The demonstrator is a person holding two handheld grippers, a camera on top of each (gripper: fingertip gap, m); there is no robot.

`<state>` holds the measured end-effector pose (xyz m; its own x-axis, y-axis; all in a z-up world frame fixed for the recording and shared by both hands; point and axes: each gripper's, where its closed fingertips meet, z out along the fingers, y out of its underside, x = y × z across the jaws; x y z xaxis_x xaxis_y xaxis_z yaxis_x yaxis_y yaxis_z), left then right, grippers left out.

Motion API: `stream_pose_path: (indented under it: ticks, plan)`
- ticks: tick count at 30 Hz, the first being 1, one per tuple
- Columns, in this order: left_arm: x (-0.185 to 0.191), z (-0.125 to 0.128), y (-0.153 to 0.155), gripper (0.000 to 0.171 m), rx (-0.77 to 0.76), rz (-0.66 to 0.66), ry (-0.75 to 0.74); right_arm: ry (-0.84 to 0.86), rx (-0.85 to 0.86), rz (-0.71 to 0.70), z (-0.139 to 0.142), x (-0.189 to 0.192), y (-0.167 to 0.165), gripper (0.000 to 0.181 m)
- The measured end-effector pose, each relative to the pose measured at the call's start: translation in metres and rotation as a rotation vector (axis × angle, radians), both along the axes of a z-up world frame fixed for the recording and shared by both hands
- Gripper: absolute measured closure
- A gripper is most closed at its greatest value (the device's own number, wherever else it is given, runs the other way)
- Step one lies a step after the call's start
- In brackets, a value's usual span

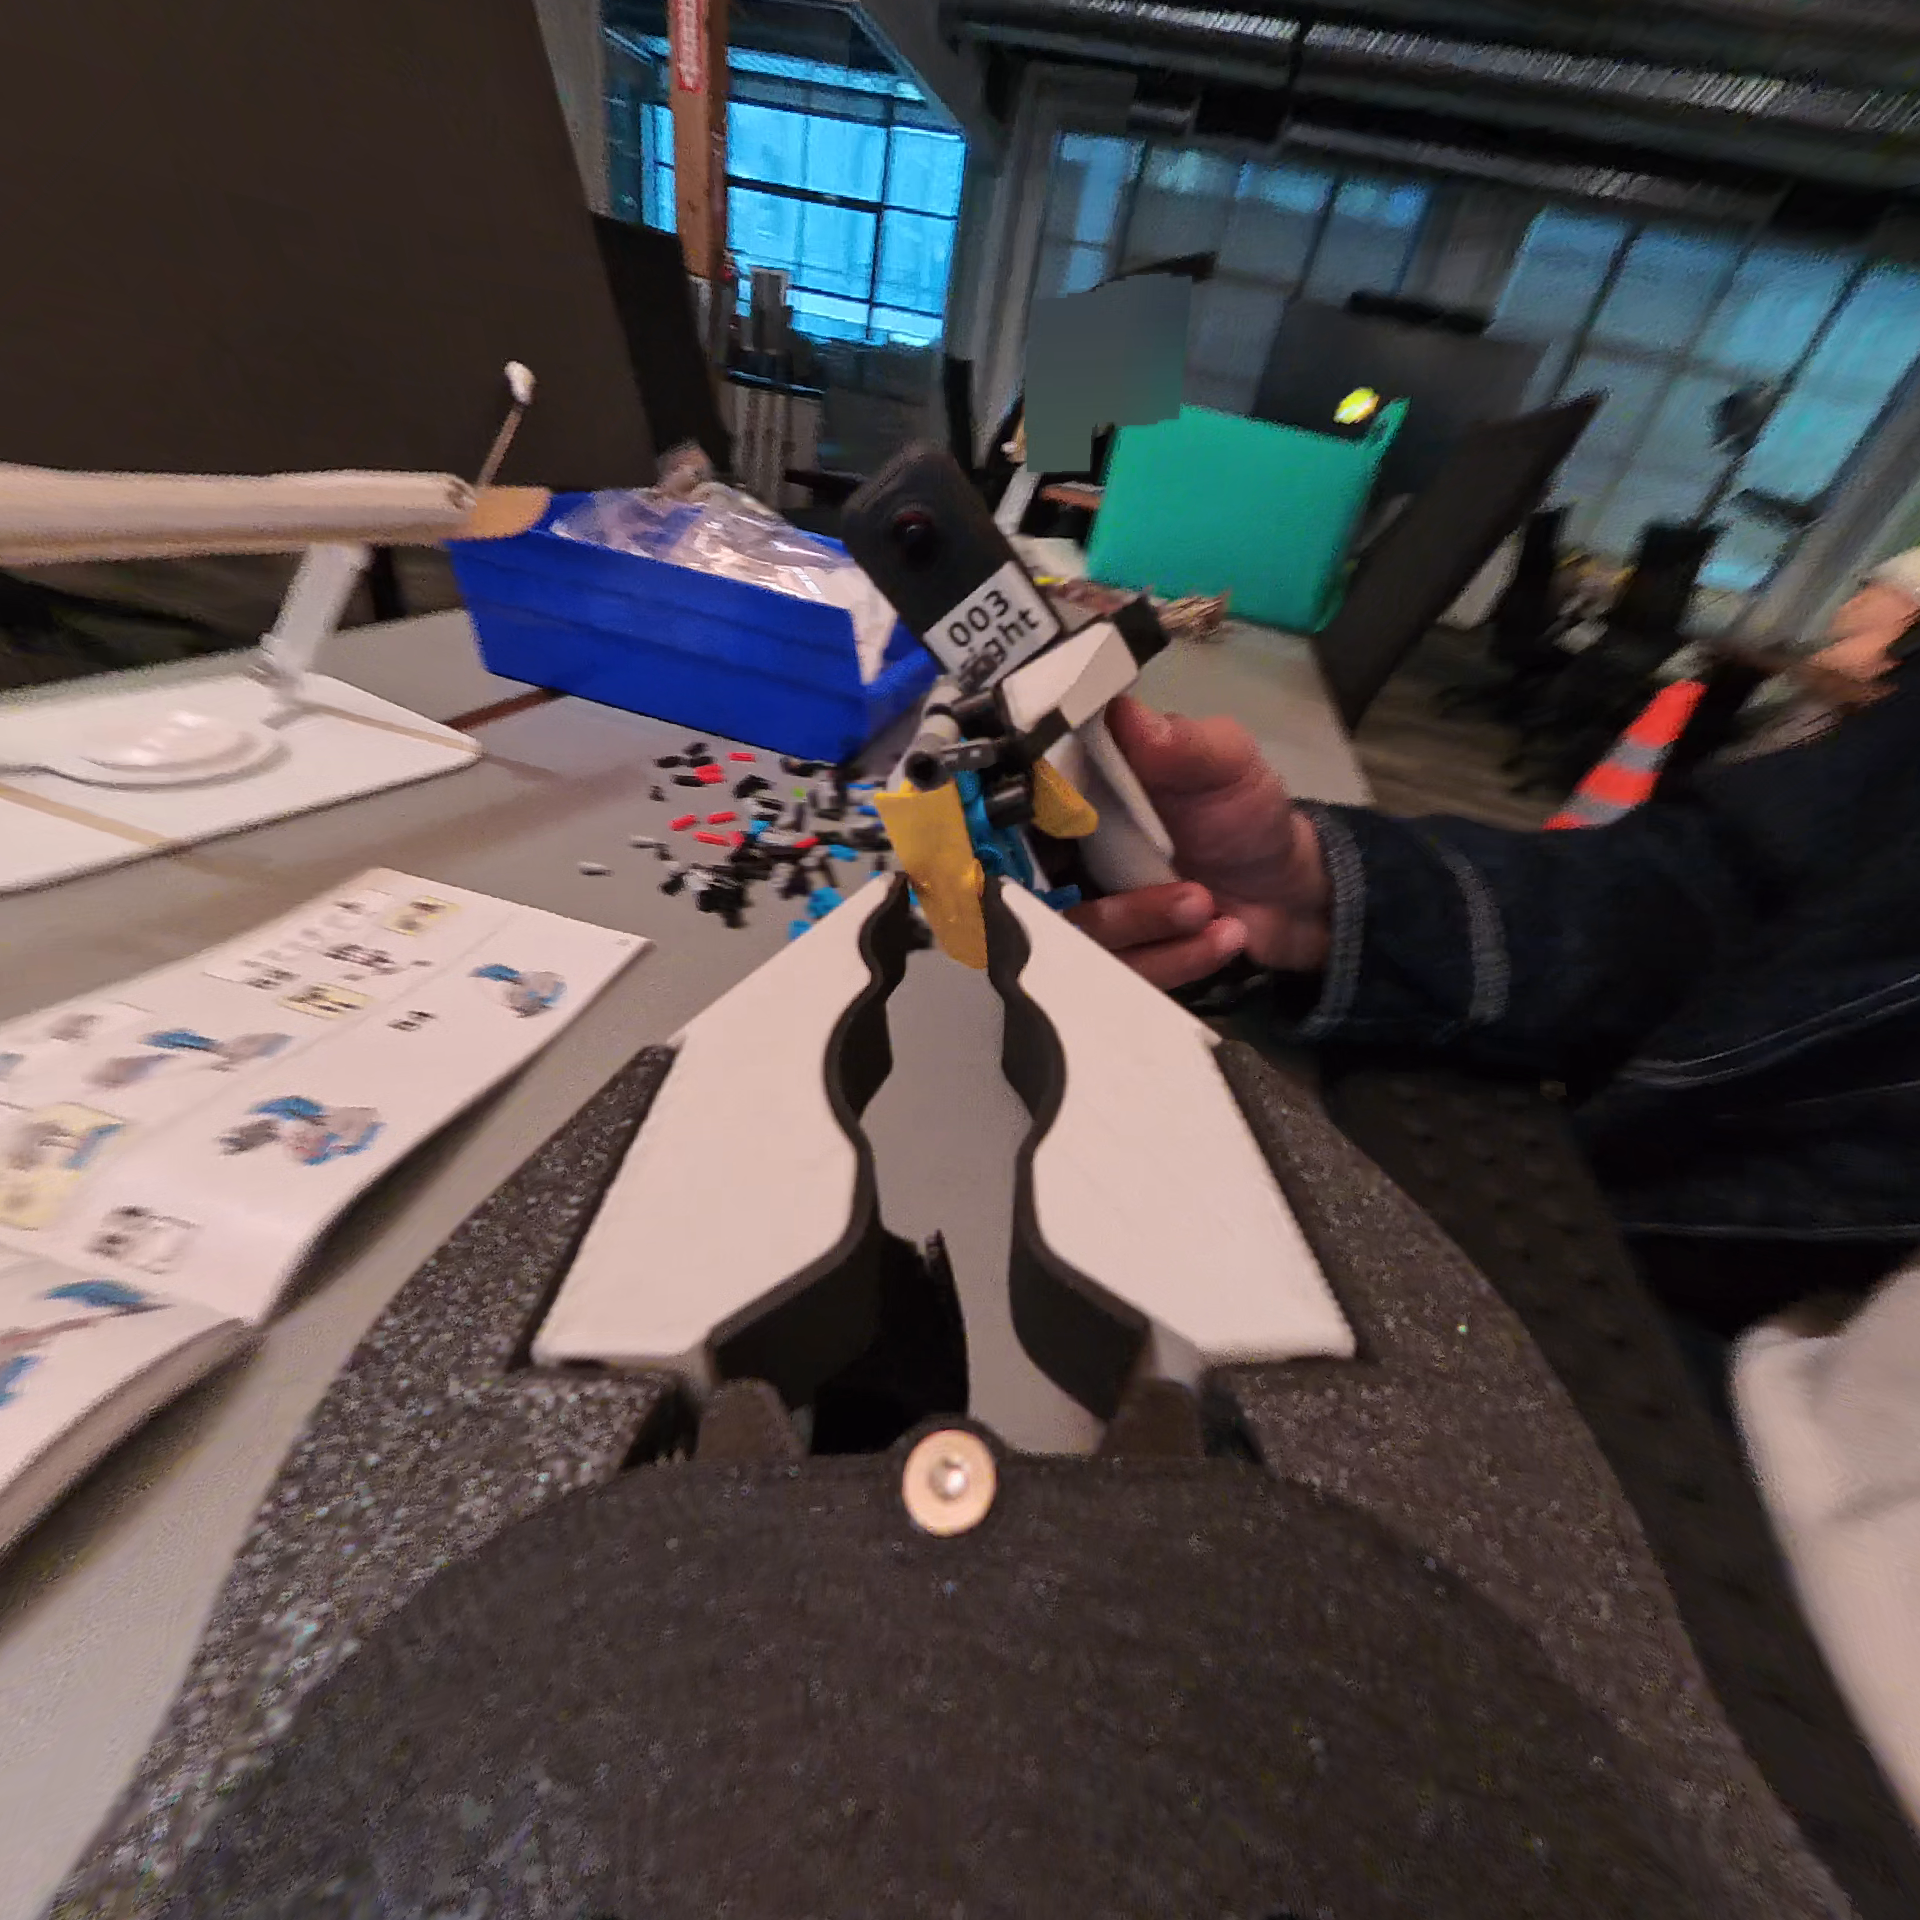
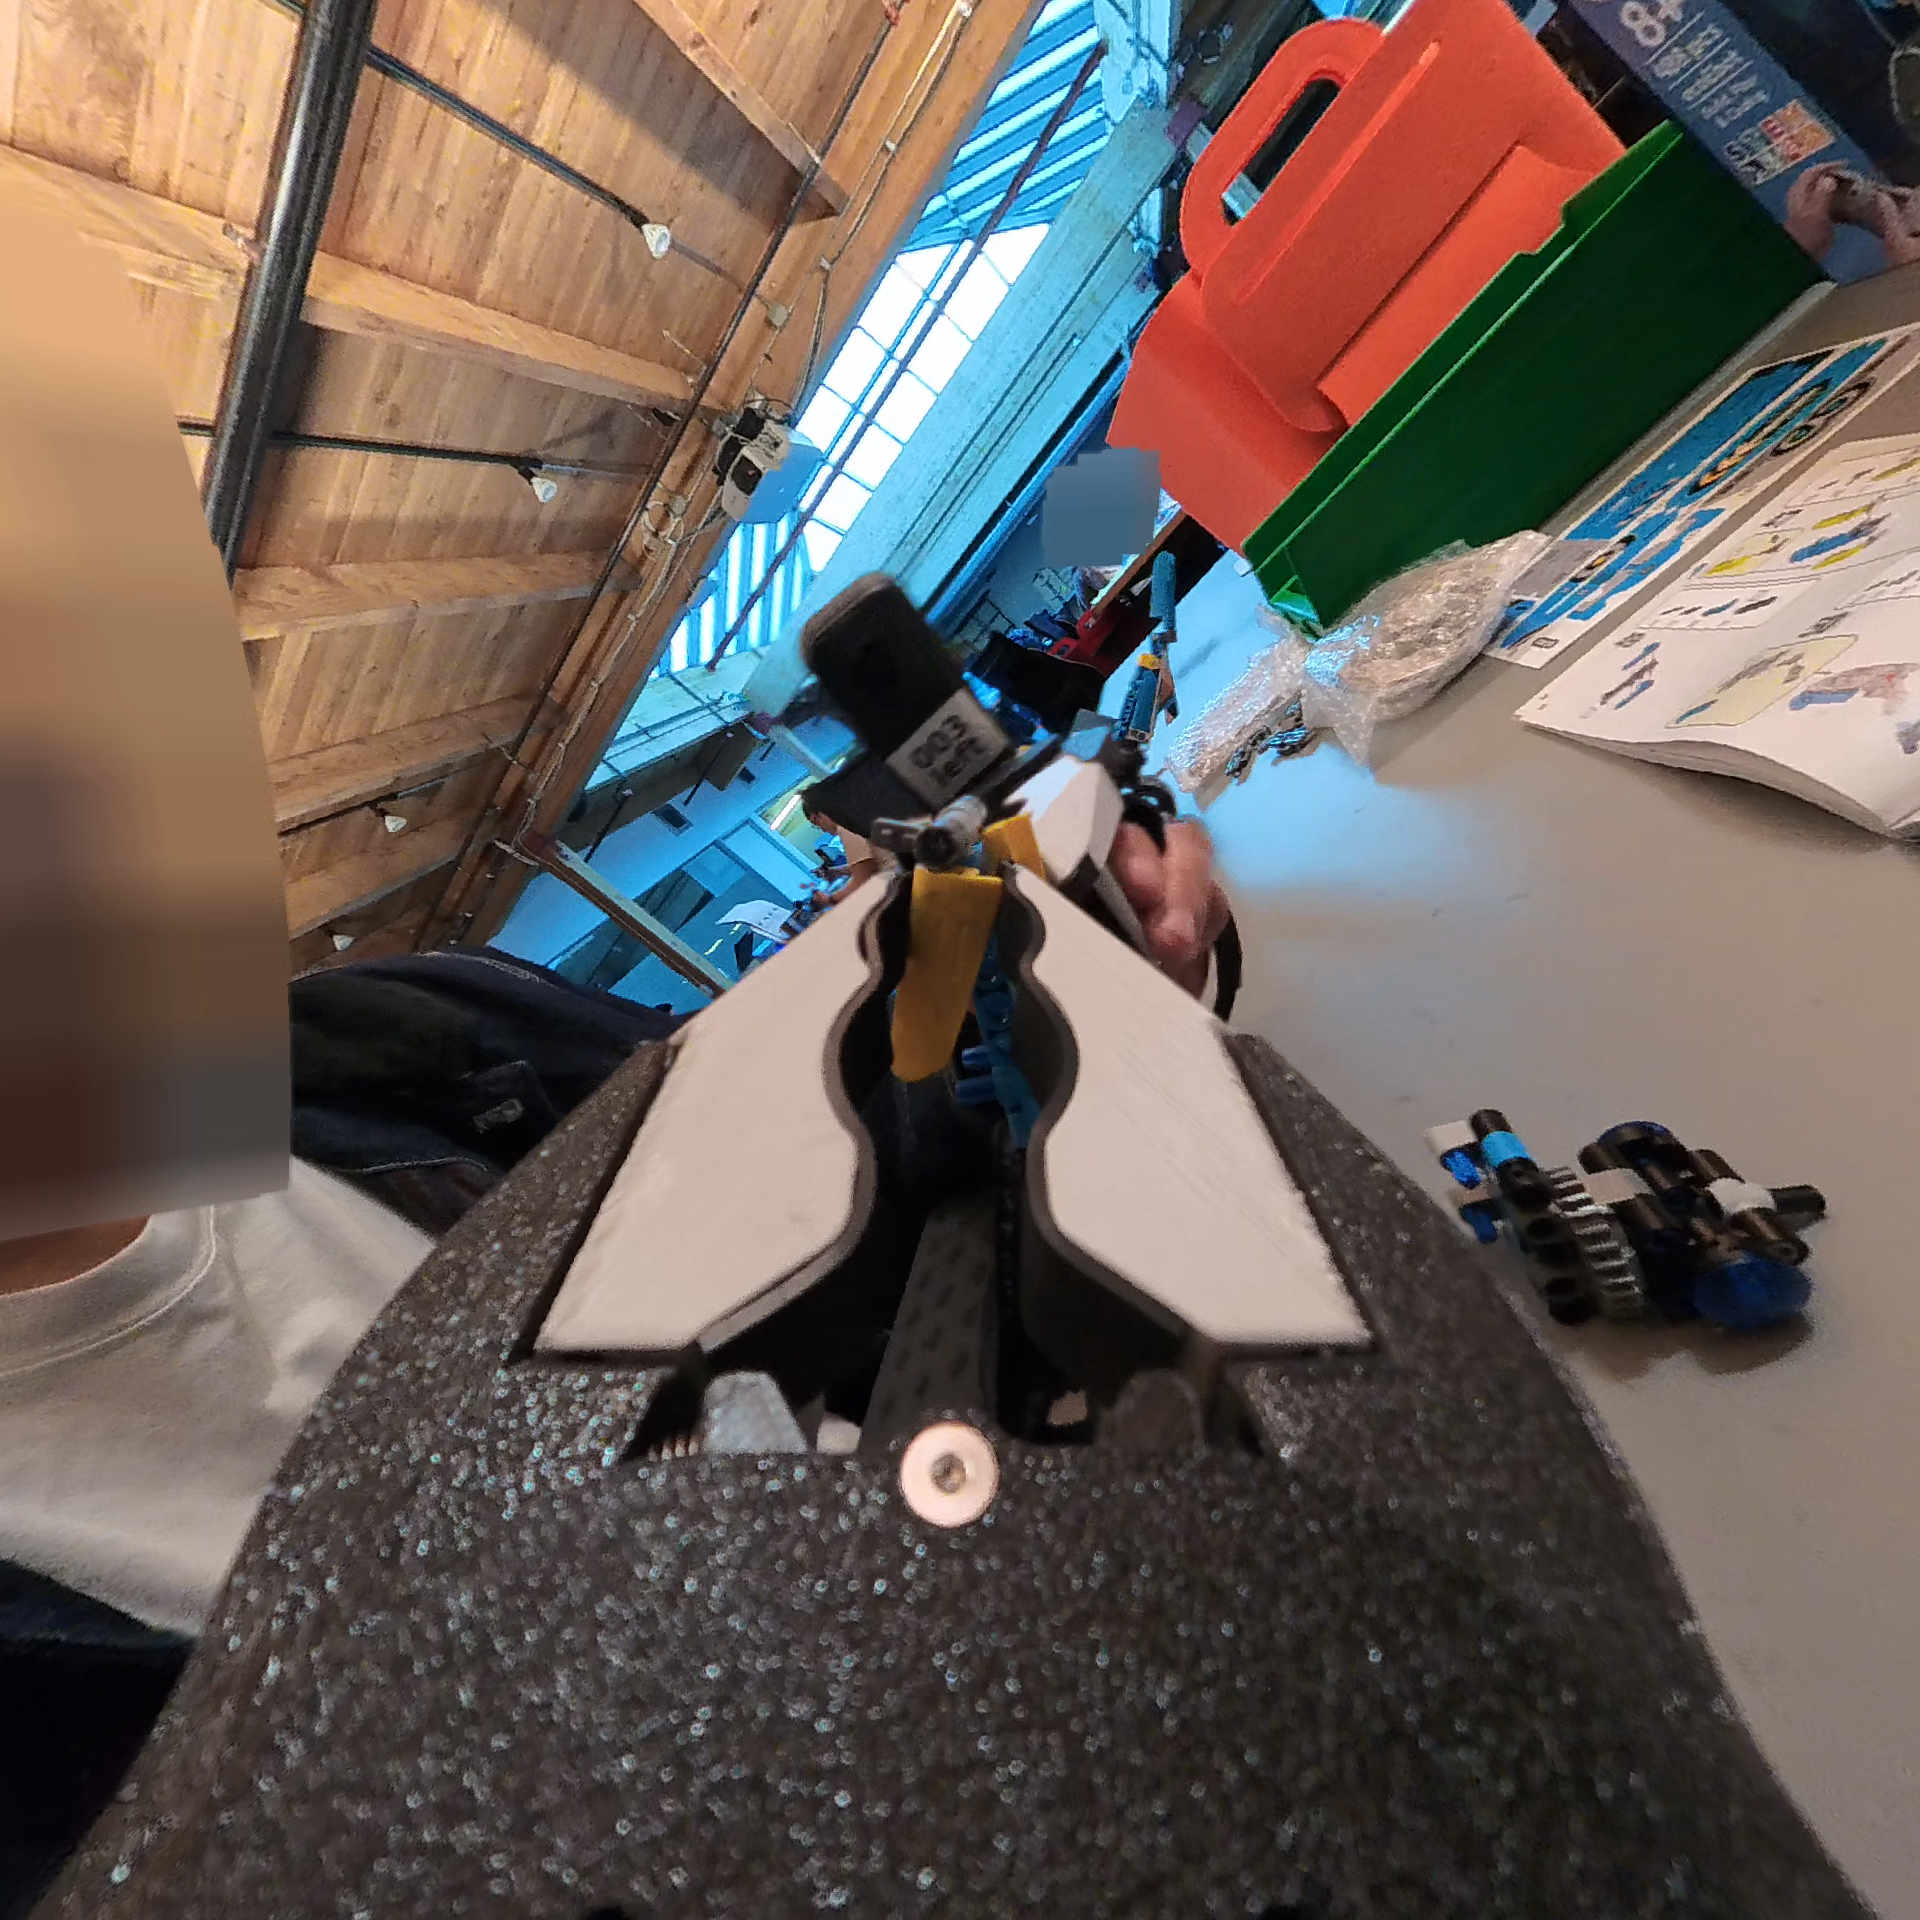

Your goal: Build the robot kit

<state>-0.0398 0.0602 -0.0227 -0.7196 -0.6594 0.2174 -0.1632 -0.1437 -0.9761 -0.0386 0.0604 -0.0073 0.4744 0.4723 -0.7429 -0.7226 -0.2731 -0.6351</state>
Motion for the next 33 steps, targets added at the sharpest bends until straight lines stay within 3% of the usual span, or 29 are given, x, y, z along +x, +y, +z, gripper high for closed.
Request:
stream_pose_path:
  ticks: [4,13,22,27,33]
  plan:
    - [-0.004,0.017,0.010,0.144,-0.158,-0.053,0.017,-0.021,0.000,0.021,0.001,-0.005,-0.002,0.165]
    - [0.000,0.009,0.007,0.149,-0.148,-0.039,0.055,-0.135,-0.061,-0.039,-0.012,-0.005,0.006,0.165]
    - [0.007,0.002,0.011,0.152,-0.187,0.016,0.101,-0.380,-0.086,-0.195,-0.019,0.002,0.011,0.165]
    - [0.010,0.000,0.012,0.158,-0.083,0.093,0.047,-0.331,-0.112,-0.192,-0.023,0.005,0.012,0.165]
    - [0.005,0.008,0.009,0.157,-0.105,0.042,0.023,-0.172,-0.080,-0.092,-0.017,0.000,0.009,0.165]
